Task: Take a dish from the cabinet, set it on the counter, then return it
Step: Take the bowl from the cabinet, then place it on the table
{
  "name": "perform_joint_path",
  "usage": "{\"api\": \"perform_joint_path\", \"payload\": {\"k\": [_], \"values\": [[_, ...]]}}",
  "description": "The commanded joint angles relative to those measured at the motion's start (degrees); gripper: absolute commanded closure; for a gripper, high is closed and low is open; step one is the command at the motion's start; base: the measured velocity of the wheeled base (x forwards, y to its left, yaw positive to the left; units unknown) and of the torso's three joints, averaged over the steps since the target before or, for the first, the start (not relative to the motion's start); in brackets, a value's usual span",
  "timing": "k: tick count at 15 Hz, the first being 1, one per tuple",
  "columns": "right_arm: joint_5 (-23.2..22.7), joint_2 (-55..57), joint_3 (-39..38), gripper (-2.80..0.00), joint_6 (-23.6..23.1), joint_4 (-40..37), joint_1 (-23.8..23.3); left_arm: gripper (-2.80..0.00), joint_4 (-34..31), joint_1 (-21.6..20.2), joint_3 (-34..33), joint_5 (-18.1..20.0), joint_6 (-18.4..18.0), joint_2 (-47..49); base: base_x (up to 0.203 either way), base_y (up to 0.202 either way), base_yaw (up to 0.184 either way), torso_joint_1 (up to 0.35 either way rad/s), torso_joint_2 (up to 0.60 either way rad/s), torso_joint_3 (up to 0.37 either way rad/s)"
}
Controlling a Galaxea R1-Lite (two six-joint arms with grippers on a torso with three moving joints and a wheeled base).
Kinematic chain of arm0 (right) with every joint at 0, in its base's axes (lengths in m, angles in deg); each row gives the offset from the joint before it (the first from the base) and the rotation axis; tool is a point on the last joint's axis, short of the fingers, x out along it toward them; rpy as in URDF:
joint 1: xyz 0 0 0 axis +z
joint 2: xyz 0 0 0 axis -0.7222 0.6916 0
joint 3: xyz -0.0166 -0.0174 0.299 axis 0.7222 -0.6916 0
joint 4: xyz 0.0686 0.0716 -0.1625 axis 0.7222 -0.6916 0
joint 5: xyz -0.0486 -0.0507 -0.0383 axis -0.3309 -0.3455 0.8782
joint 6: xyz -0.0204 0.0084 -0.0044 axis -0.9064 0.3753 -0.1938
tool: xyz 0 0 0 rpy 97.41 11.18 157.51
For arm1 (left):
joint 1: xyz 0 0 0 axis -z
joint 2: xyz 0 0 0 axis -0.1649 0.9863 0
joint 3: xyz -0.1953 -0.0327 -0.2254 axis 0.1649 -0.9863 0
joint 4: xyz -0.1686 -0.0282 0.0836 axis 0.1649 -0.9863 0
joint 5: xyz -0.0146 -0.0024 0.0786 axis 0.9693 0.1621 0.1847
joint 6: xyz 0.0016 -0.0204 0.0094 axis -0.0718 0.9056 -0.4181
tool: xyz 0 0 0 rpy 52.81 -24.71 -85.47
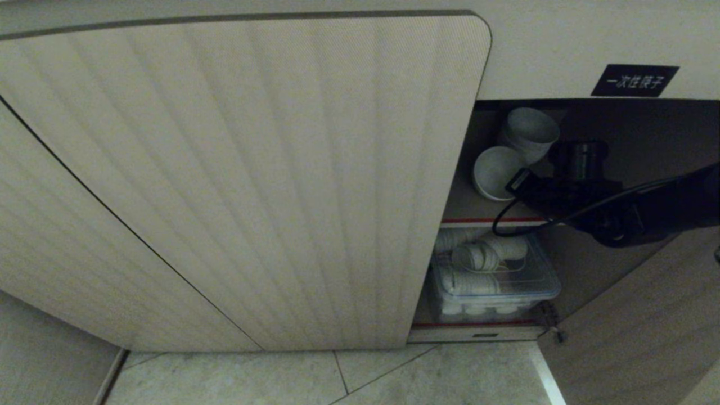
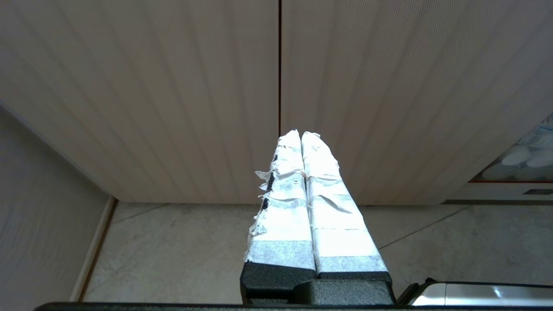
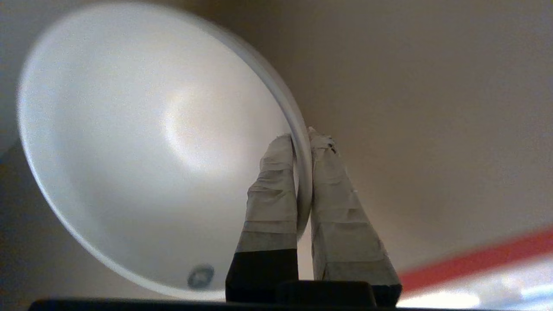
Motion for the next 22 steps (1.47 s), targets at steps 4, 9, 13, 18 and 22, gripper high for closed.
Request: {"api": "perform_joint_path", "payload": {"k": [4, 9, 13, 18, 22], "values": [[0.3, -1.7, -0.6, 0.0, 4.9, -4.6, -0.1, 0.0, 0.0, 0.0, 0.0, 0.0, 0.1, 0.0, 0.0, 0.0, 0.0, 0.0, 0.0, 0.0], [0.7, -2.4, -1.4, 0.0, 9.2, -7.8, -0.3, 0.0, 0.0, 0.0, 0.0, 0.0, 0.1, 0.0, 0.0, 0.0, 0.0, 0.0, 0.0, 0.0], [1.1, -3.0, -2.7, 0.0, 11.2, -7.7, -0.3, 0.0, 0.0, 0.0, 0.0, 0.0, 0.0, 0.0, 0.0, 0.0, 0.0, 0.0, 0.0, 0.0], [1.2, -4.6, -5.2, 0.0, 12.3, -6.9, -0.3, 0.0, 0.0, 0.0, 0.0, 0.0, 0.1, 0.0, 0.0, 0.0, 0.0, 0.0, 0.0, 0.0], [1.1, -6.4, -5.7, 0.0, 15.3, -6.0, -0.3, 0.0, 0.0, 0.0, 0.0, 0.0, 0.0, 0.0, 0.0, 0.0, 0.0, 0.0, 0.0, 0.0]]}}
